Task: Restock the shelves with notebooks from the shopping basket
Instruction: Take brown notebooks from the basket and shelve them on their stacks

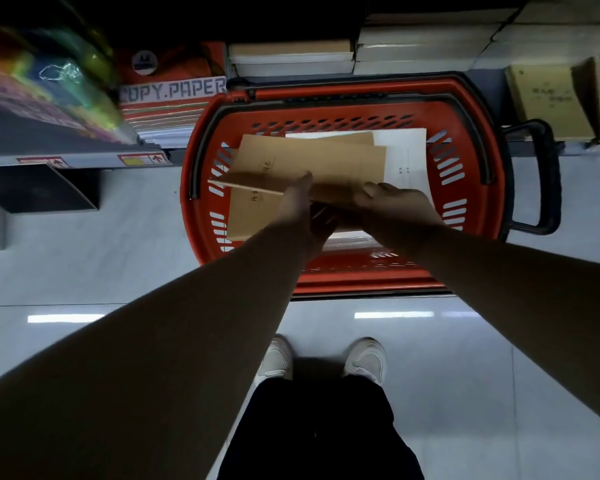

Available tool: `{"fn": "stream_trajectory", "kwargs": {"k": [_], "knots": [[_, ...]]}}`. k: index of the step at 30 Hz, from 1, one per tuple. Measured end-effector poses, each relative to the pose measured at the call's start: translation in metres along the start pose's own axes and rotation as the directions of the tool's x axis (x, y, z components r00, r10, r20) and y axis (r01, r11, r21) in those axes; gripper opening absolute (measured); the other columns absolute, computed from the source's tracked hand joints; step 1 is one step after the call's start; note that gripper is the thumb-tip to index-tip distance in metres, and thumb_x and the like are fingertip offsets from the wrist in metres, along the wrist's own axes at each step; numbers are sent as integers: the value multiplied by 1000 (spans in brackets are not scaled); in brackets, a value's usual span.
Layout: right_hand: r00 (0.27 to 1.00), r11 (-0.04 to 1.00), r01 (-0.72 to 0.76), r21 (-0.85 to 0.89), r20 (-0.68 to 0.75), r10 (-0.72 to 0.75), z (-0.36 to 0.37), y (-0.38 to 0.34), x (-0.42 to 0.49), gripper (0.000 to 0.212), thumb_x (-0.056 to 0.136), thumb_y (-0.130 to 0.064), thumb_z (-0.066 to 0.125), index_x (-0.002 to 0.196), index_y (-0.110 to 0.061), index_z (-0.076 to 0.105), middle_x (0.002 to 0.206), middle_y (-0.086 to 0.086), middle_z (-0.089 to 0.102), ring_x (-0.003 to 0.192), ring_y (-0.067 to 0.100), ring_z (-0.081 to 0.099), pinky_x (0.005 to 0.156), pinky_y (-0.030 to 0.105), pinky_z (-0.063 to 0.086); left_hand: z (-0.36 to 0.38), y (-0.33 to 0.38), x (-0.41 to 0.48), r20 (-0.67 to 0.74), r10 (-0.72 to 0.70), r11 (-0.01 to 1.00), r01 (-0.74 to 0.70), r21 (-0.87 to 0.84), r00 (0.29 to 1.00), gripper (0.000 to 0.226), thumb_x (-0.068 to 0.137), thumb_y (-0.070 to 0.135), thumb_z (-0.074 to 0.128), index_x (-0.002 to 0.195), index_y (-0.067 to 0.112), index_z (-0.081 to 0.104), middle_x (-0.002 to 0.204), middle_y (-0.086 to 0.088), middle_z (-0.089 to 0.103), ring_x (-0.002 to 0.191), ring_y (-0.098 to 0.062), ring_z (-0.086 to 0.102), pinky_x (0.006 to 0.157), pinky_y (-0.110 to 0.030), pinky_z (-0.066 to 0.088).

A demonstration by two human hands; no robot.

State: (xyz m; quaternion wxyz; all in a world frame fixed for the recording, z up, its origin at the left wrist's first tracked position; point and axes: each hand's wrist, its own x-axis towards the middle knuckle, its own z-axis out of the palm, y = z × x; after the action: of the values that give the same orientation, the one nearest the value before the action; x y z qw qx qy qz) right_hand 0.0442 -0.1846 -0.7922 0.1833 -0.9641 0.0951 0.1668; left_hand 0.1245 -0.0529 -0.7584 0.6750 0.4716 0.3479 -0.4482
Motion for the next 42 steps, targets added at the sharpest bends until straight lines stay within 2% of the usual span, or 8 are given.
{"fn": "stream_trajectory", "kwargs": {"k": [6, 13, 16, 21, 25, 29, 36, 42], "knots": [[973, 976, 220, 4, -80, -219, -25, -9, -31, 40, 96, -24, 56, 131, -5, 55, 111, 21, 65, 93, 35, 64, 72, 33, 50, 13, 4, -10, -236, 127, 983, -91, 160, 963, 22, 98, 9, 48, 118, 8, 58, 110, -14, 65, 96, -27, 64, 86, -41, 57], [944, 898, -249, 364, -117, 309, -82, 0, -47, 48, 101, -41, 37, 135, -9, 49, 134, 16, 54, 122, 31, 50, 98, 35, 40, 9, 15, -51, -355, 218, 961, -135, 243, 909, 26, 96, 9, 46, 120, 14, 54, 100, -6, 62, 90, -25, 62, 70, -38, 56], [855, 711, -432, 555, 0, 519, -109, -3, -58, 53, 101, -46, 36, 133, -8, 53, 134, 15, 56, 124, 30, 50, 105, 40, 39, 5, 20, -75, -327, 223, 951, -131, 280, 918, 18, 95, 4, 45, 102, 11, 60, 100, -8, 66, 89, -25, 64, 77, -40, 55], [793, 382, -425, 821, 133, 595, -148, -23, -88, 33, 97, -30, 56, 117, -5, 62, 115, 18, 63, 95, 31, 65, 64, 28, 55, 12, 35, -113, -253, 231, 906, -112, 409, 940, 35, 101, 11, 42, 134, 3, 50, 125, -15, 59, 99, -27, 56, 72, -31, 48], [791, 275, -377, 885, 153, 592, -176, -43, -114, 24, 93, -14, 62, 115, -6, 64, 117, 17, 58, 100, 31, 60, 62, 29, 54, 20, 50, -148, -231, 300, 876, -171, 451, 926, 29, 96, 12, 54, 123, 5, 60, 94, -7, 61, 95, -27, 58, 90, -35, 49], [763, 259, -350, 900, 114, 636, -203, -66, -141, 33, 93, -10, 61, 125, -2, 60, 124, 18, 57, 109, 35, 58, 79, 41, 56, 26, 64, -194, -198, 321, 885, -219, 412, 926, 5, 89, 15, 65, 94, 17, 65, 100, -6, 69, 95, -30, 65, 90, -47, 53], [725, 173, -263, 949, 76, 684, -250, -105, -189, 19, 94, -6, 57, 111, -5, 64, 105, 12, 58, 84, 24, 59, 54, 24, 53, 35, 88, -267, -40, 265, 848, -213, 485, 963, 21, 89, 23, 64, 108, 16, 69, 105, -11, 72, 96, -35, 68, 89, -55, 53], [715, 230, -242, 943, 13, 699, -295, -129, -225, 16, 94, -5, 50, 93, -5, 66, 101, 22, 67, 89, 36, 65, 71, 39, 57, 54, 99, -323, 55, 323, 824, -309, 475, 945, 26, 92, 14, 56, 116, 17, 65, 112, -13, 70, 102, -36, 66, 93, -56, 51]]}}
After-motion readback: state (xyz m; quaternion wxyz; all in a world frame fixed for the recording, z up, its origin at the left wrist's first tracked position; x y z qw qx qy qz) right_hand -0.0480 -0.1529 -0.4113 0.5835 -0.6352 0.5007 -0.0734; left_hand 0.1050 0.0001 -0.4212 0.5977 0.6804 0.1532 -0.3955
